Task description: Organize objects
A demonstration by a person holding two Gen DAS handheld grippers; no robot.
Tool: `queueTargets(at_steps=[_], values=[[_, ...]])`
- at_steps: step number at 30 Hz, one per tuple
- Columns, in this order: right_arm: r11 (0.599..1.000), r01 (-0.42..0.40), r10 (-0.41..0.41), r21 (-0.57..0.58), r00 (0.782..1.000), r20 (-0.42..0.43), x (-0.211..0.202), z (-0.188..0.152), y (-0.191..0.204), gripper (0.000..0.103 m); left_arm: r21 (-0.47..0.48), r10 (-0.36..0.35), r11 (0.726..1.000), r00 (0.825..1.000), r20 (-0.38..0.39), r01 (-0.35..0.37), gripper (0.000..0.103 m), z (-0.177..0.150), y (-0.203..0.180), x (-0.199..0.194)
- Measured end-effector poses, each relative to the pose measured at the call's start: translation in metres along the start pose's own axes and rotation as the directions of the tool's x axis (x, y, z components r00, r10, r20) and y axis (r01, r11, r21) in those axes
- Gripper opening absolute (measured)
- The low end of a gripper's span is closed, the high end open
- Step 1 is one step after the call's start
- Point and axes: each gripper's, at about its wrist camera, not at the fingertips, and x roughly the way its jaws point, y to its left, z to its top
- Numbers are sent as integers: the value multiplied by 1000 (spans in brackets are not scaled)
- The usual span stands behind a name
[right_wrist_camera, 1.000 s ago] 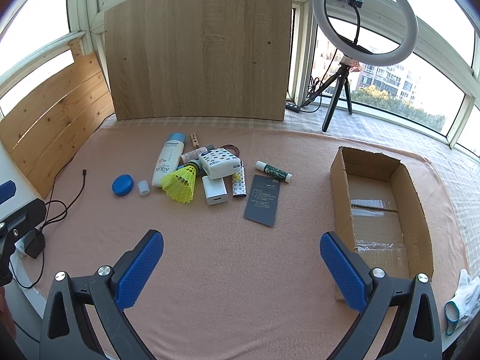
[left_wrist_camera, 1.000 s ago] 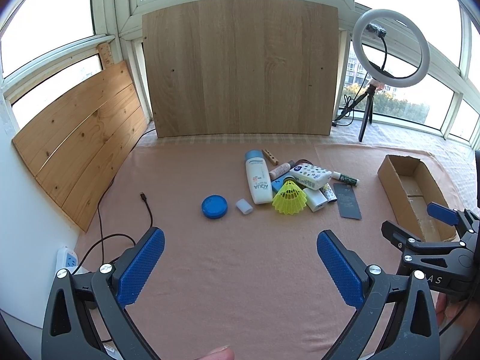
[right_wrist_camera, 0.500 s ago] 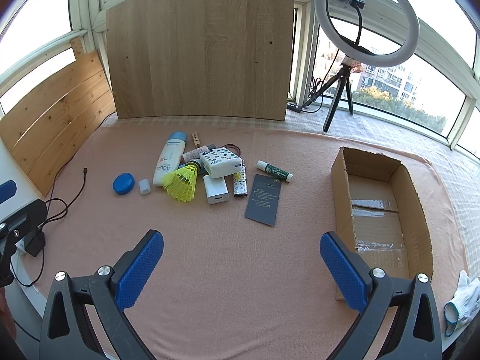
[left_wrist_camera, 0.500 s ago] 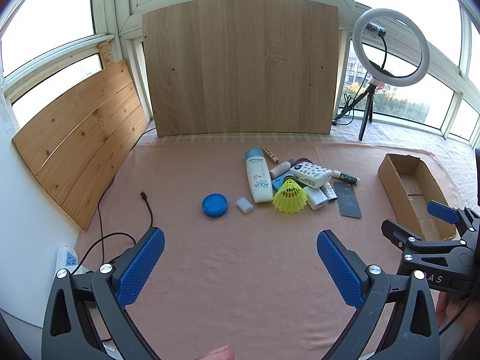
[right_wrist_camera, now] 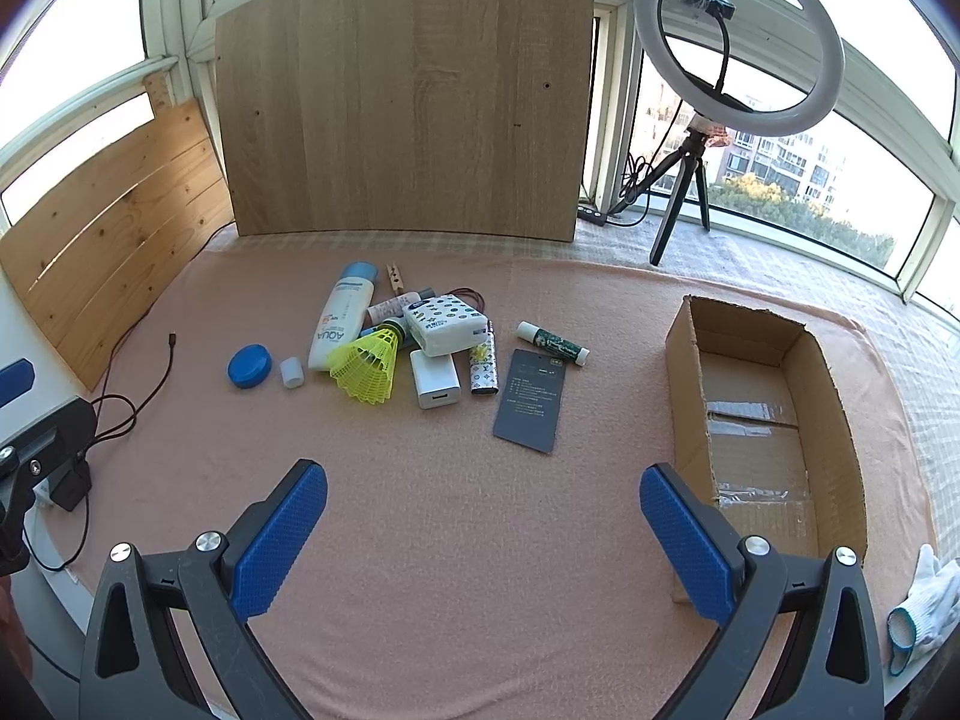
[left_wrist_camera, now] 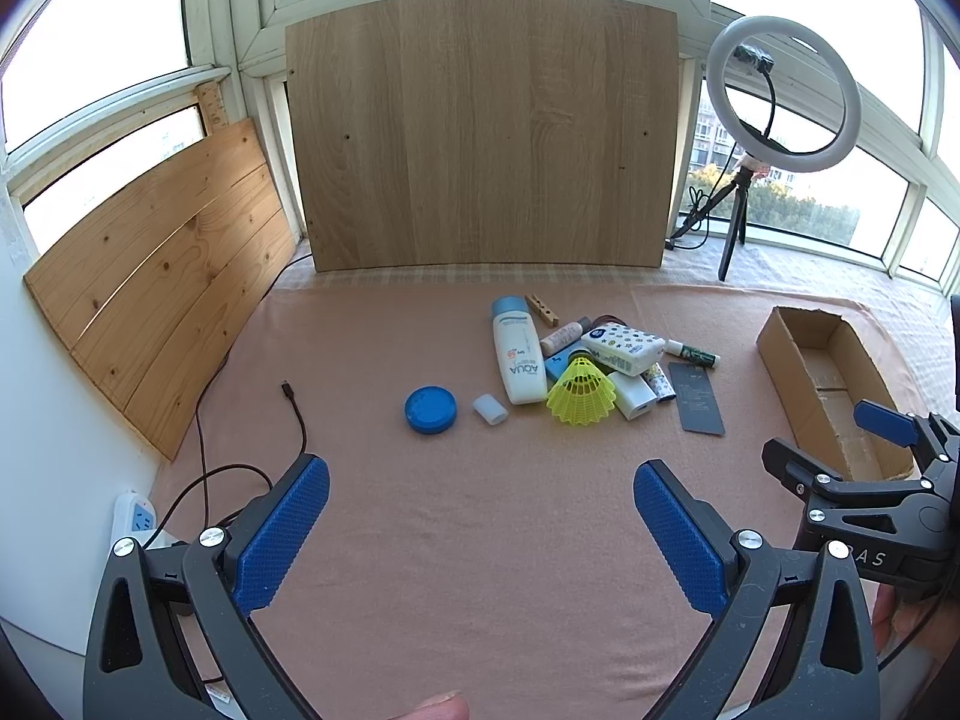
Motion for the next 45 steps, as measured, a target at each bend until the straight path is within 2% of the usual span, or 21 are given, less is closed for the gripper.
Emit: queueTargets(at_steps=[16,21,27,32,35,37,40,43,45], values=[[1000,1,-1,1,1000,-6,7,2,-1,103,-4,-2,1000,1000,-11,1,103,-4,2,6],[1000,0,0,-1,1000,-13,15,5,-1,103,-19,-9,1000,1000,-25,8,103,0,6,25],[999,-20,22,29,997,-79,55,-2,-8,103,-64,4,998,998,-65,-8,103,-14,30,78],[999,32,-28,24,983,-181,113,-11,-20,103,-49,28,998,987,-159,-36,103,-36,48,149],[999,50,-45,21,976,-211,142,-10,-27,103,-49,47,997,980,-194,-57,103,-42,56,188],[999,39,-32,32,976,-215,152,-7,-29,103,-67,44,996,980,-192,-58,103,-41,62,205],[999,-28,32,24,979,-199,156,-3,-20,103,-58,54,996,980,-189,-66,103,-36,66,230],[1000,-24,25,7,979,-202,163,-3,-13,103,-45,63,996,982,-181,-72,103,-27,65,250],[1000,6,-3,13,976,-217,171,-5,-14,103,-55,41,997,983,-178,-52,101,-20,68,259]])
